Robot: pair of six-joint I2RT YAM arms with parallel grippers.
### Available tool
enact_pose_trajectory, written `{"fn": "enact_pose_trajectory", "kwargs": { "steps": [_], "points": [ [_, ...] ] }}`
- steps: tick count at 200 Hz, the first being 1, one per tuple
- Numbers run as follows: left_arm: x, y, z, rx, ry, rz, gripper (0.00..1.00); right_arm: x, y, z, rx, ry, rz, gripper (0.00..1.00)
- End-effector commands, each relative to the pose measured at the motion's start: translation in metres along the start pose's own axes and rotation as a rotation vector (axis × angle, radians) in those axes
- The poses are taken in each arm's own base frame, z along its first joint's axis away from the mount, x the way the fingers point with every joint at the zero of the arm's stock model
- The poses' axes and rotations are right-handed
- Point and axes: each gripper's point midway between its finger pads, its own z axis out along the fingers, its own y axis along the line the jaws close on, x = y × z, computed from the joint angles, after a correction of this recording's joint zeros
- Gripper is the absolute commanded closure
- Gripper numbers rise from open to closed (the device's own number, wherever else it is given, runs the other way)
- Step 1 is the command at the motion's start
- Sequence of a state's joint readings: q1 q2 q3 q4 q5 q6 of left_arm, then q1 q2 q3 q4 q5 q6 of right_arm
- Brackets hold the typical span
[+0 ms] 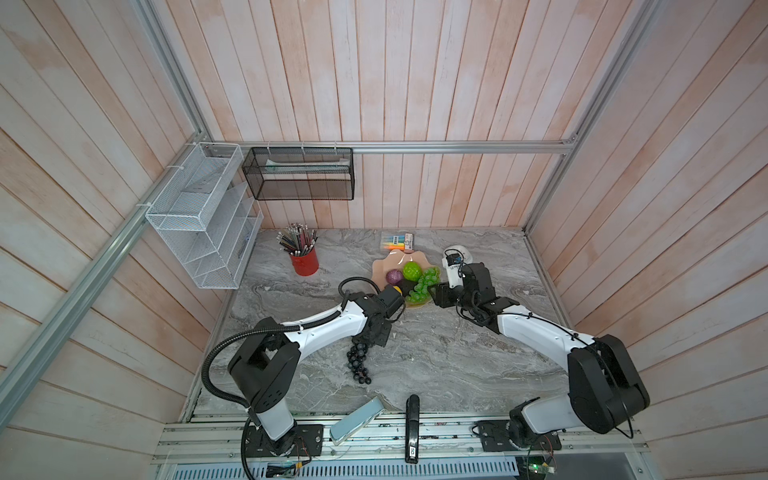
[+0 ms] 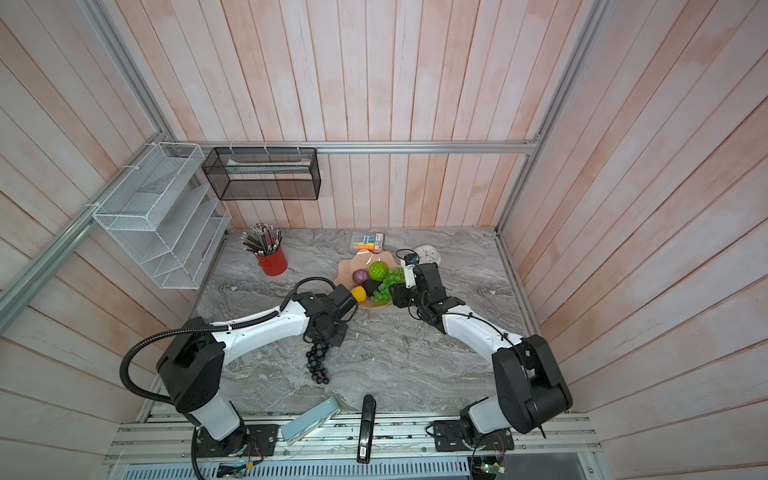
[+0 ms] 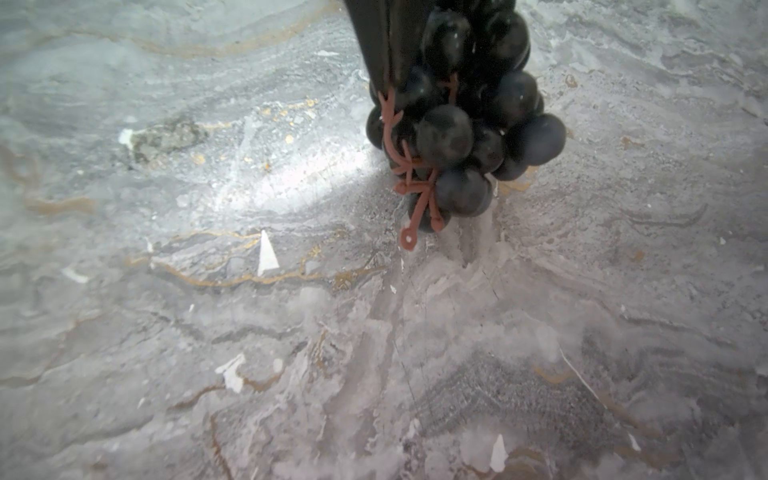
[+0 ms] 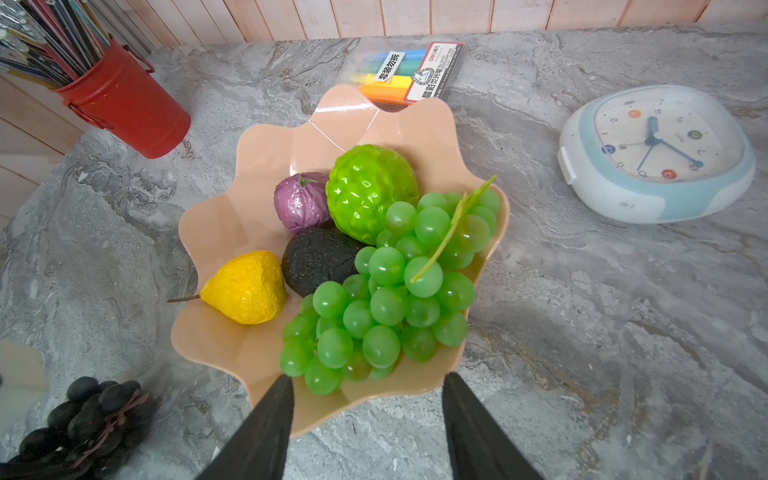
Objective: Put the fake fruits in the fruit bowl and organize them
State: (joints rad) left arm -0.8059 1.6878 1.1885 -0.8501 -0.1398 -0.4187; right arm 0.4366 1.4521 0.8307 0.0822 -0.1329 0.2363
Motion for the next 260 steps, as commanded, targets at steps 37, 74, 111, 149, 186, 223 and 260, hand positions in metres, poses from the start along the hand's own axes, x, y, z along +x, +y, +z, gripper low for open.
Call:
{"fn": "enact_pose_trajectory", "kwargs": {
  "steps": [37,74,111,149,186,223,260],
  "points": [
    [-0.014,-0.002,-0.049,0.225,-0.170,-0.102,1.00,-0.011,0.002,-0.010,-0.001,-0.034,0.017,0.42],
    [-0.013,-0.004,-0.073,0.335,-0.222,-0.126,1.00,-0.015,0.003,-0.013,-0.003,-0.042,0.021,0.42],
    [-0.036,-0.031,-0.133,0.601,-0.354,-0.117,1.00,-0.022,0.005,-0.016,-0.006,-0.058,0.022,0.43],
    [-0.071,-0.046,-0.195,0.717,-0.445,-0.081,1.00,-0.038,0.007,-0.028,-0.009,-0.140,0.018,0.43],
    [-0.125,-0.057,-0.243,0.749,-0.549,-0.018,1.00,-0.052,0.002,-0.038,-0.009,-0.190,0.026,0.44],
    [-0.182,-0.061,-0.249,0.762,-0.620,0.002,1.00,-0.056,0.002,-0.040,-0.033,-0.192,0.029,0.44],
    [-0.209,-0.062,-0.227,0.800,-0.615,-0.014,1.00,-0.040,-0.002,-0.039,-0.025,-0.165,0.029,0.44]
  ]
}}
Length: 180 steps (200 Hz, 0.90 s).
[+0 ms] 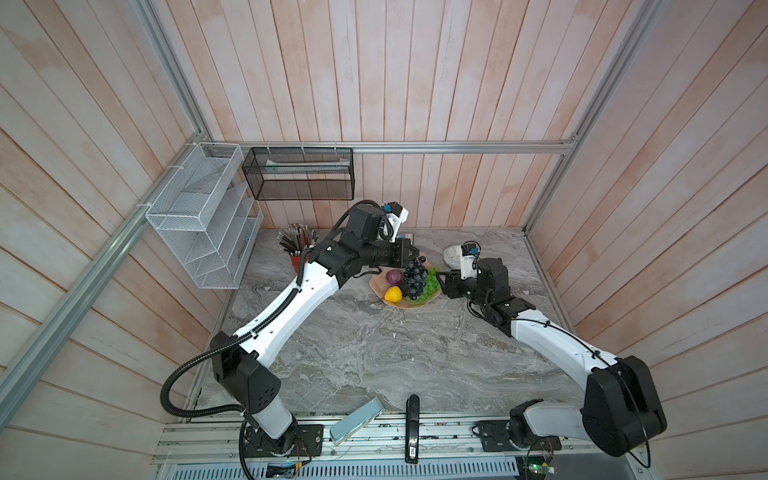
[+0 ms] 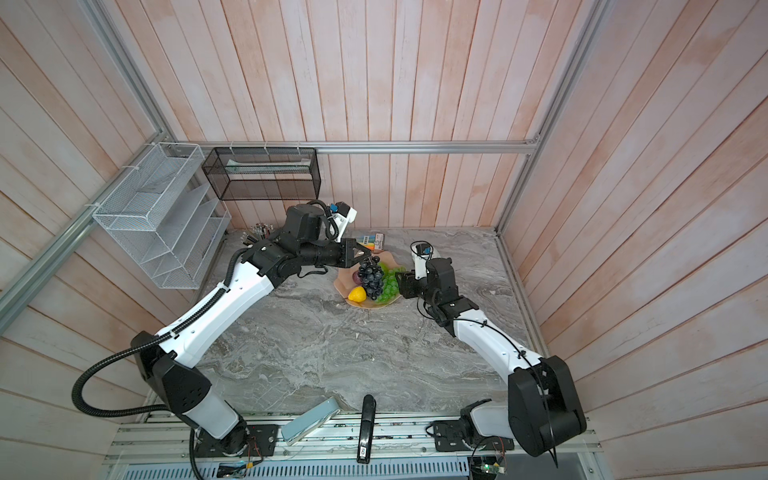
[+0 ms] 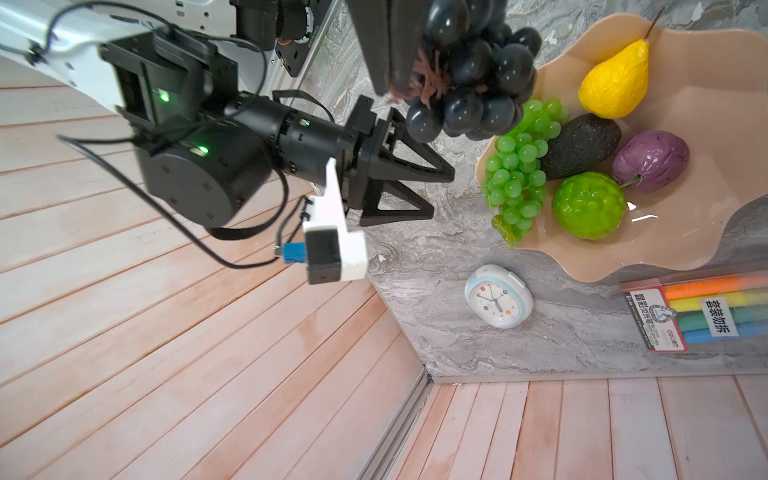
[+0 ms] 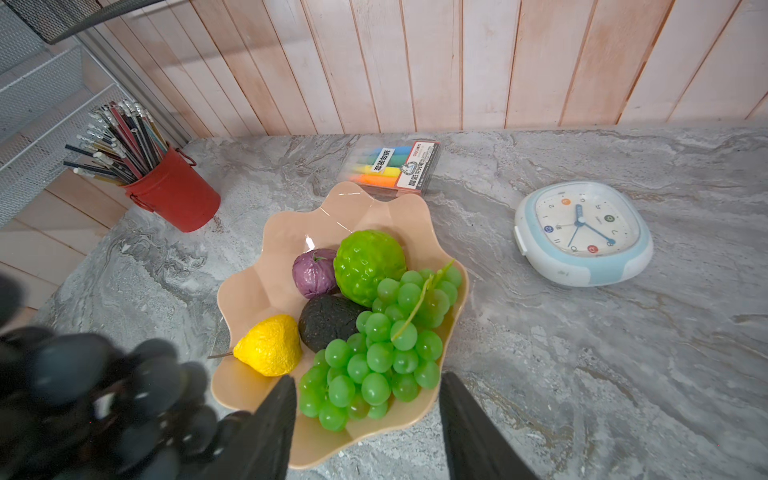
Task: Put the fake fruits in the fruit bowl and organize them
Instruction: 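Lift the black grapes with the left gripper toward the bowl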
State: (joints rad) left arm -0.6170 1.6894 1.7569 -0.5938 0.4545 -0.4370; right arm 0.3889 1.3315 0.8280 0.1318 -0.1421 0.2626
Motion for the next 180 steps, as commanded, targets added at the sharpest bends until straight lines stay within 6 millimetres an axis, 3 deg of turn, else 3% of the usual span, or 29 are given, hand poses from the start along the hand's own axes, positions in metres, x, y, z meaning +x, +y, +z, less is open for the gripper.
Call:
{"fn": "enact_pose_trajectory", "kwargs": {
  "steps": [1,61,131,180],
  "points": [
    [-0.013,-0.001,0.009,0.056,-0.021,0.024,1.00,0.008,0.000,-0.005,-0.012,0.007,0.004,0.44],
    [0.007,0.021,0.036,0.096,0.042,-0.024,1.00,0.018,-0.003,-0.008,-0.013,0.013,0.012,0.44],
    [0.012,0.010,0.016,0.107,0.039,-0.019,1.00,0.016,-0.001,-0.008,-0.021,0.009,0.023,0.44],
    [0.023,0.026,0.019,0.054,0.049,-0.025,1.00,0.018,0.002,-0.004,-0.041,0.017,0.039,0.44]
  ]
}}
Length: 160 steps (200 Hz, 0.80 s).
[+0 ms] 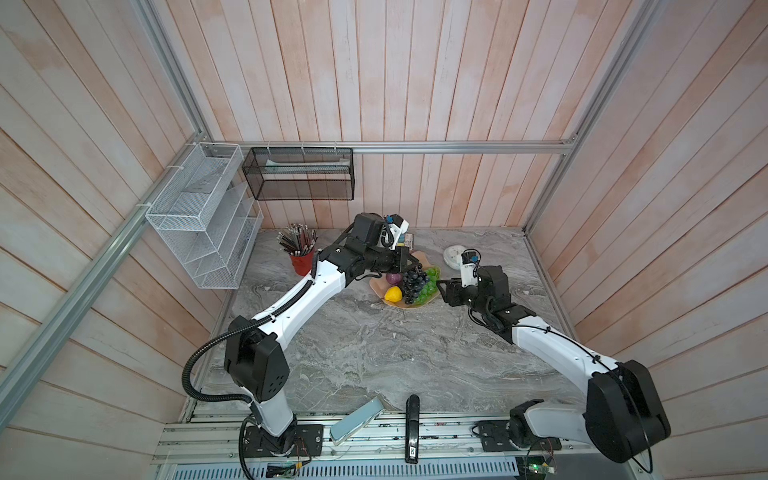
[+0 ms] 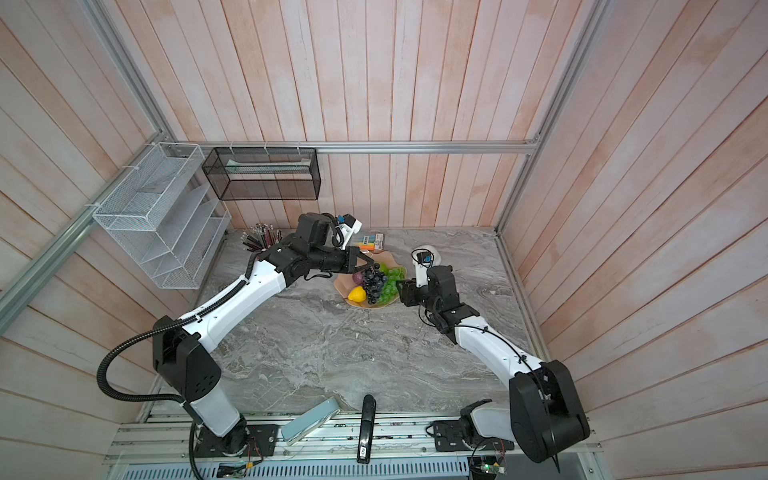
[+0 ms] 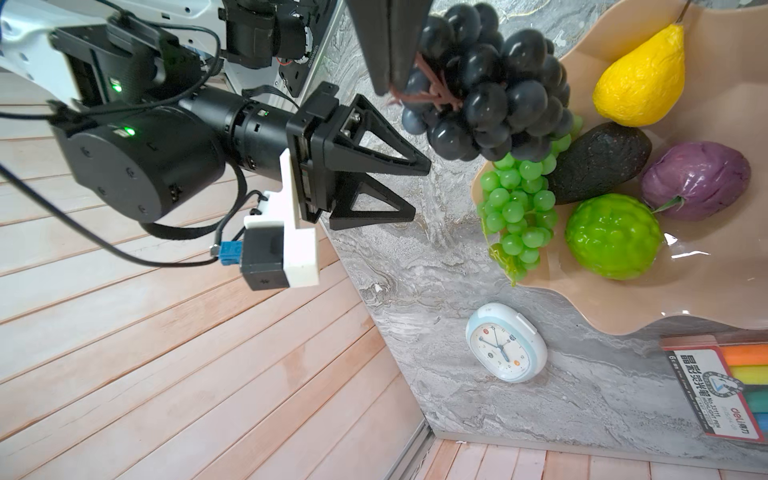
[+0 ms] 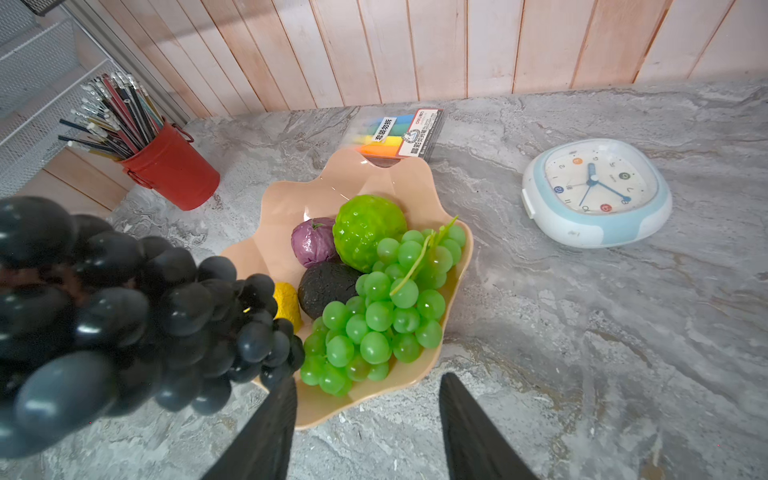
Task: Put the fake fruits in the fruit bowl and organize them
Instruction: 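Lift the black grapes with the left gripper toward the bowl, then lower the black grapes onto the pear and fig in the bowl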
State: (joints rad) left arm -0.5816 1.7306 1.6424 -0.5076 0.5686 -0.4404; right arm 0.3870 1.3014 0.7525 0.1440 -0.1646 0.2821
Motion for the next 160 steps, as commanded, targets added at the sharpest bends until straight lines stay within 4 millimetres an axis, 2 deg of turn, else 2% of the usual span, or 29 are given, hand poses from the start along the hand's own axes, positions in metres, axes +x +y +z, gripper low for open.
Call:
{"fn": "enact_pose_trajectory", "kwargs": {
  "steps": [1,34,118,160],
  "points": [
    [-0.005,-0.002,-0.007,-0.001,-0.031,0.030,1.00,-0.006,0.005,0.000,-0.031,-0.020,0.013,0.44],
    [-0.010,0.009,0.002,-0.005,-0.031,0.019,1.00,-0.007,0.005,0.006,-0.039,-0.021,0.020,0.44],
    [-0.018,0.035,0.016,-0.014,-0.038,-0.006,1.00,-0.001,0.009,0.034,-0.085,0.026,0.018,0.45],
    [-0.022,0.066,0.017,-0.021,-0.041,-0.040,1.00,0.000,0.009,0.035,-0.087,0.028,0.019,0.45]
  ]
}}
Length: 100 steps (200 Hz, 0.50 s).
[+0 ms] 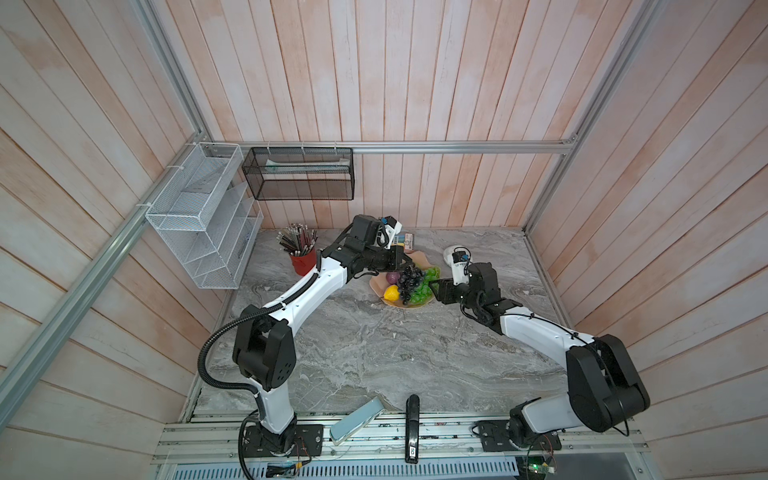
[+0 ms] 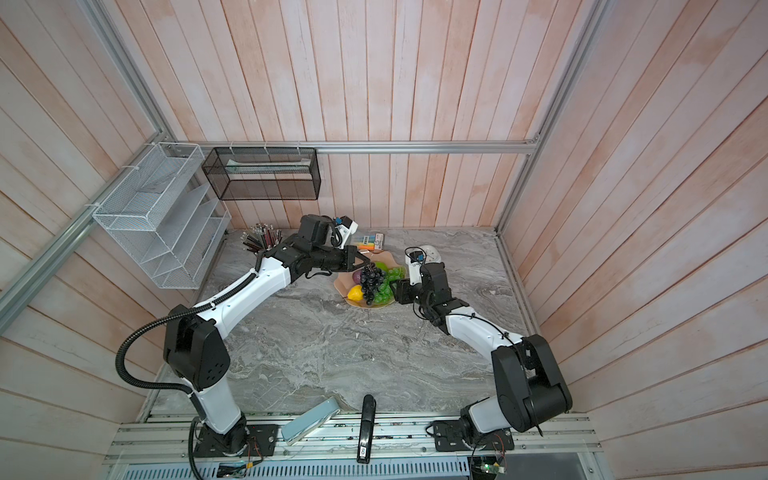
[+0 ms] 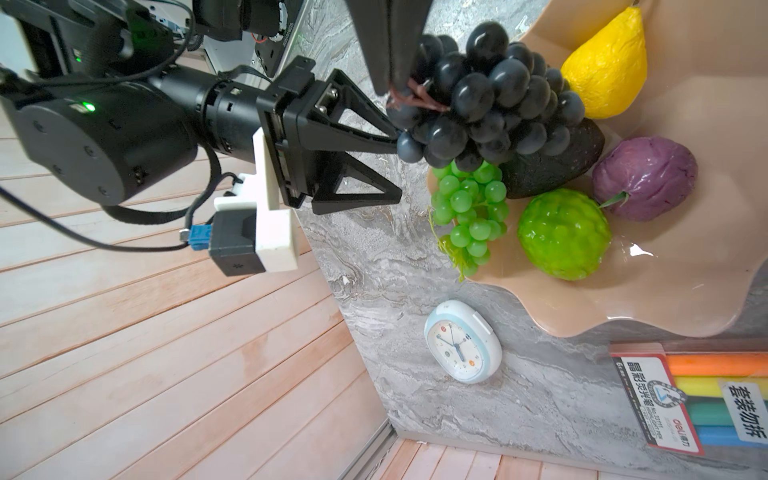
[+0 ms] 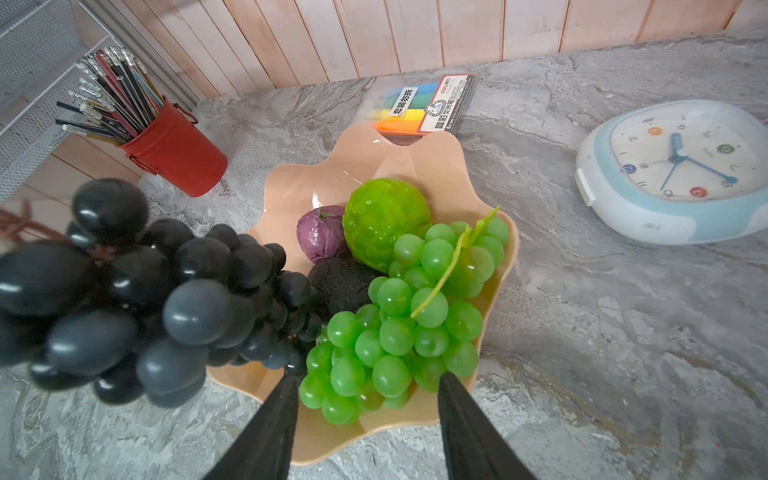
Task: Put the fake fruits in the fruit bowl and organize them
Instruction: 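Lower the black grapes onto the pear and fig in the bowl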
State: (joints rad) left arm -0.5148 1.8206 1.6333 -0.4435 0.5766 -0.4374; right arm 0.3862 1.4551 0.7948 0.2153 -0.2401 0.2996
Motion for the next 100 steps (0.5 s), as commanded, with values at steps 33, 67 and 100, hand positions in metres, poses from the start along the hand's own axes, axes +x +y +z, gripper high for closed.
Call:
{"fn": "enact_pose_trajectory", "kwargs": {
  "steps": [33,67,100],
  "points": [
    [-0.016,0.027,0.005,0.050,-0.012,0.001,1.00,-0.013,0.004,0.004,-0.018,-0.022,-0.015,0.45],
    [-0.014,0.043,0.007,0.073,-0.019,-0.027,1.00,-0.016,0.005,0.007,-0.024,-0.020,-0.027,0.45],
    [-0.010,0.061,0.003,0.078,-0.043,-0.064,1.00,-0.026,0.005,0.011,-0.007,-0.005,-0.101,0.45]
  ]
}}
